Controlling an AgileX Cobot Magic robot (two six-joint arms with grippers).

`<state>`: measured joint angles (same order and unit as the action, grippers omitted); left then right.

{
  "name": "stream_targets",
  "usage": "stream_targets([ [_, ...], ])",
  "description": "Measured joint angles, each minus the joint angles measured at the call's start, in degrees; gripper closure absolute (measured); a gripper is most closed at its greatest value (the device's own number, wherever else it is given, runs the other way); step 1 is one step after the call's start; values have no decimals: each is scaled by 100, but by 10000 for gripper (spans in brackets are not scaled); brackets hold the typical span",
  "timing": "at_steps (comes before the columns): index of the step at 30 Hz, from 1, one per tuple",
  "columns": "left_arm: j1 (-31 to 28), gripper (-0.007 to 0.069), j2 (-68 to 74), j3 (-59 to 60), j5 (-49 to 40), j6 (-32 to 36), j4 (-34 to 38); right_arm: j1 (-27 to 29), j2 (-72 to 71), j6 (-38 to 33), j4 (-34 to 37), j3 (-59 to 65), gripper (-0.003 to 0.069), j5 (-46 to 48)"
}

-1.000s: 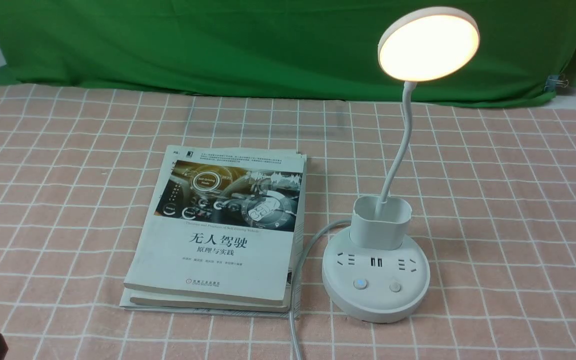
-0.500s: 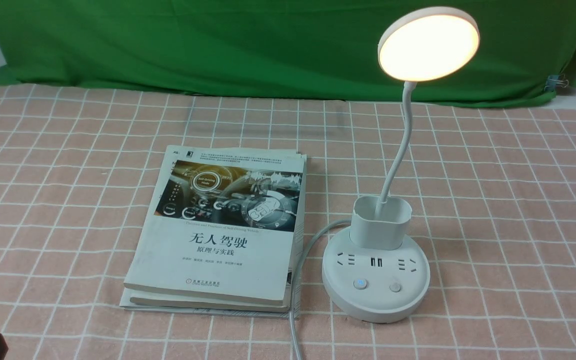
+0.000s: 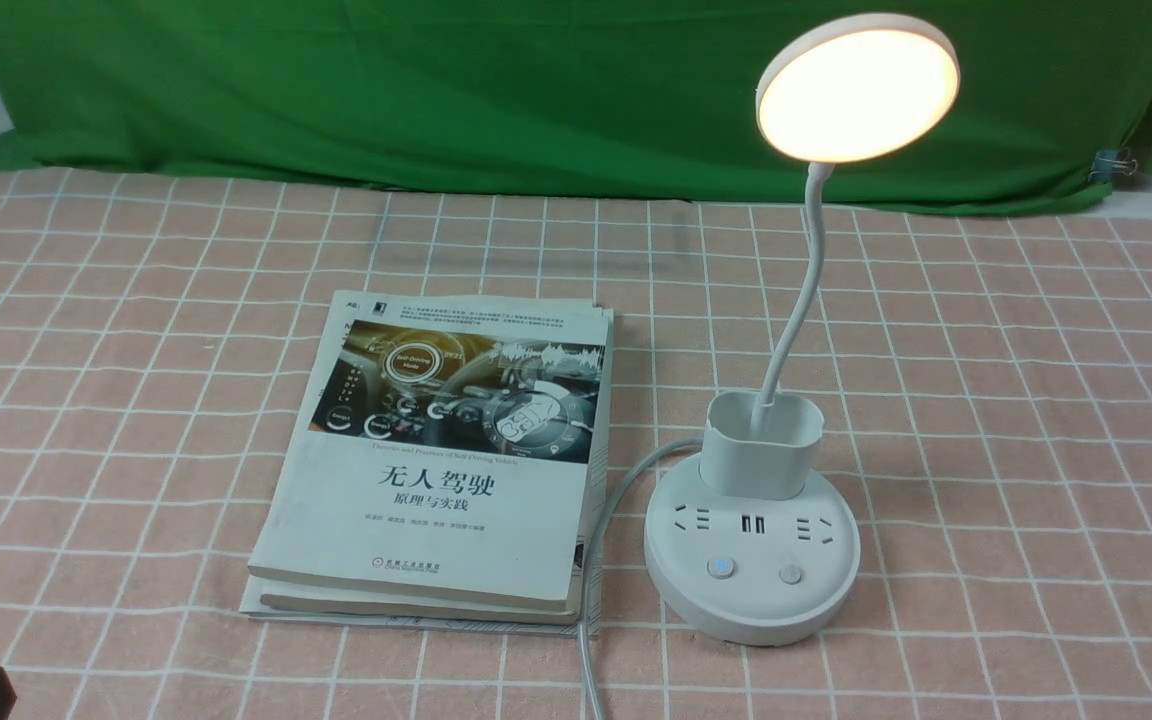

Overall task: Turn off the table lamp on the pink coffee tablecloth by hand.
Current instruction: 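Press the power button on the lamp base to turn the lamp off with the right gripper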

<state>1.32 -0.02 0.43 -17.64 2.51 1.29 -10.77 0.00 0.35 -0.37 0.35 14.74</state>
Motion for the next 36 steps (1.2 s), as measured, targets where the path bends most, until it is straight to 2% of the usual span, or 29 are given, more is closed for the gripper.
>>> stream_targets([
  [13, 0, 618, 0, 0, 0, 0, 0, 0, 0, 0, 0, 0, 419, -13],
  [16, 0, 618, 0, 0, 0, 0, 0, 0, 0, 93, 97, 0, 419, -296],
  [20, 0, 618, 0, 0, 0, 0, 0, 0, 0, 1132, 497, 0, 419, -1303],
  [21, 0, 618, 0, 0, 0, 0, 0, 0, 0, 1132, 506, 0, 419, -1356],
  [22, 0, 618, 0, 0, 0, 0, 0, 0, 0, 1730, 546, 0, 419, -1762],
  [23, 0, 618, 0, 0, 0, 0, 0, 0, 0, 2010, 561, 0, 419, -1981],
  [28, 0, 618, 0, 0, 0, 0, 0, 0, 0, 2507, 600, 0, 433, -2666],
  [31, 0, 618, 0, 0, 0, 0, 0, 0, 181, 2712, 612, -67, 488, -2320],
  [33, 0, 618, 0, 0, 0, 0, 0, 0, 482, 2672, 612, -381, 528, -1704],
  [36, 0, 618, 0, 0, 0, 0, 0, 0, 1404, 2156, 612, -1350, 558, -226],
])
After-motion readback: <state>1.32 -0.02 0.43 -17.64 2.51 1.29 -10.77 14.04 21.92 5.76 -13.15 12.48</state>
